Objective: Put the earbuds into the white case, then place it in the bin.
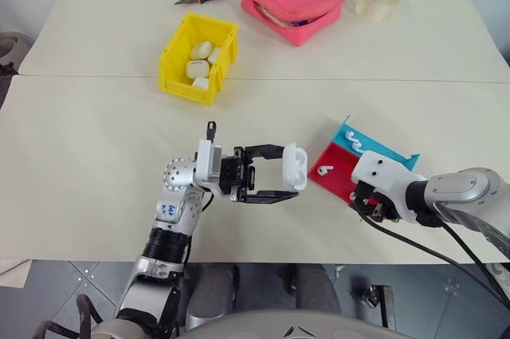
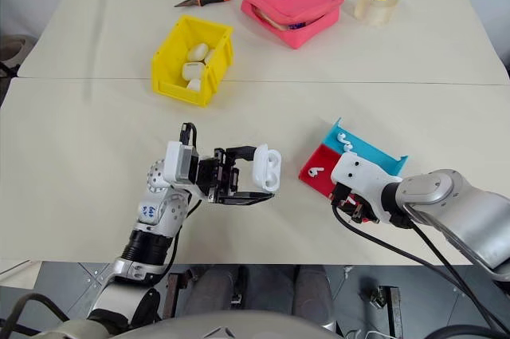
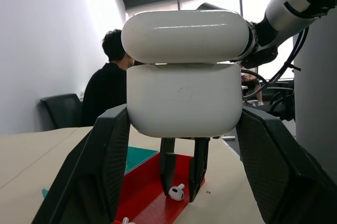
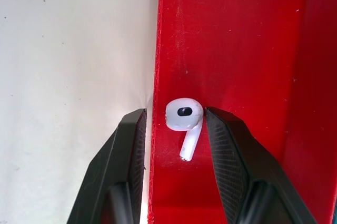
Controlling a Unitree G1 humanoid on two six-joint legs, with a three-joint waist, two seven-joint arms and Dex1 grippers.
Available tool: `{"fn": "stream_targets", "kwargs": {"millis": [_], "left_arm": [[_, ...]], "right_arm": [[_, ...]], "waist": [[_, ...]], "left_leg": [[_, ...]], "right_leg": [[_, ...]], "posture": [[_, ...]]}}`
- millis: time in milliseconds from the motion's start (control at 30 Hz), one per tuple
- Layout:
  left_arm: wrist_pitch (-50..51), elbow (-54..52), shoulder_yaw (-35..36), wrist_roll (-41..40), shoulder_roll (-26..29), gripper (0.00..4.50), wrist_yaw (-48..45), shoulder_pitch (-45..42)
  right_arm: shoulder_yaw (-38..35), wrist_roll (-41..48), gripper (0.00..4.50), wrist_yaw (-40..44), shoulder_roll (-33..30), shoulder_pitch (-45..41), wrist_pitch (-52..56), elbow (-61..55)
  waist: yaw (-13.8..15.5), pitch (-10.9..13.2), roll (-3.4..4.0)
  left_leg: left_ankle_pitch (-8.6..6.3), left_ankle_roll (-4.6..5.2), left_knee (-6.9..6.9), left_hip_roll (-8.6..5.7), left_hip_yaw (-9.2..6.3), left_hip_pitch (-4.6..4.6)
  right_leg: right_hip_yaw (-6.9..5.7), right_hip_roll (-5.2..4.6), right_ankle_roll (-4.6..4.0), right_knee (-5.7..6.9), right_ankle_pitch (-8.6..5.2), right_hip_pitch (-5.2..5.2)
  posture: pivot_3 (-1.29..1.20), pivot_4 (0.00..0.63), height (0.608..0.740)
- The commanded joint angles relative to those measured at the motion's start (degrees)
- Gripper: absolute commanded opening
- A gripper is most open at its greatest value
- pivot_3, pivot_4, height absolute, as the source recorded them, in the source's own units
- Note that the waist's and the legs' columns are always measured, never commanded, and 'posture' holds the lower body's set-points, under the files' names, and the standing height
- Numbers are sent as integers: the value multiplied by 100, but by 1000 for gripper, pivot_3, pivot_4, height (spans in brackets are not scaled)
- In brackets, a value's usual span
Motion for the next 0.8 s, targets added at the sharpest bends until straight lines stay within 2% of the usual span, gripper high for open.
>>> {"fn": "stream_targets", "kwargs": {"millis": [33,167,300,600,667,800], "left_arm": [[-32,-278,-5,-124,29,2718,0,86],[-32,-273,-5,-132,35,2718,-26,104],[-56,-235,4,-134,34,2718,-65,116],[-65,-191,53,-178,61,2718,-177,169],[-32,-179,66,-212,65,2718,-206,158],[129,-121,164,-334,126,2718,-225,75]], "right_arm": [[137,-87,1794,102,72,-22,3,-7],[183,-141,1794,156,102,-38,22,-8],[200,-163,543,220,132,-3,57,-41],[98,-256,489,253,161,8,56,-49],[-282,-130,489,356,113,154,-5,-109],[-1954,315,489,745,416,822,-535,-375]], "waist": [[0,0,0],[0,0,0],[1,0,0],[-1,0,0],[-1,0,0],[22,0,0]], "left_leg": [[0,0,0,0,0,0],[0,0,0,0,-1,0],[0,0,0,0,-2,1],[0,0,0,1,-1,1],[0,0,0,0,-1,1],[0,0,1,-2,2,-14]], "right_leg": [[0,0,0,0,0,0],[0,0,0,0,0,0],[0,0,0,0,0,1],[0,0,0,0,0,1],[0,0,-1,0,0,1],[-9,-1,0,-2,0,-5]], "posture": [[0,150,740],[0,150,740],[0,150,740],[0,150,740],[0,150,740],[0,150,740]]}}
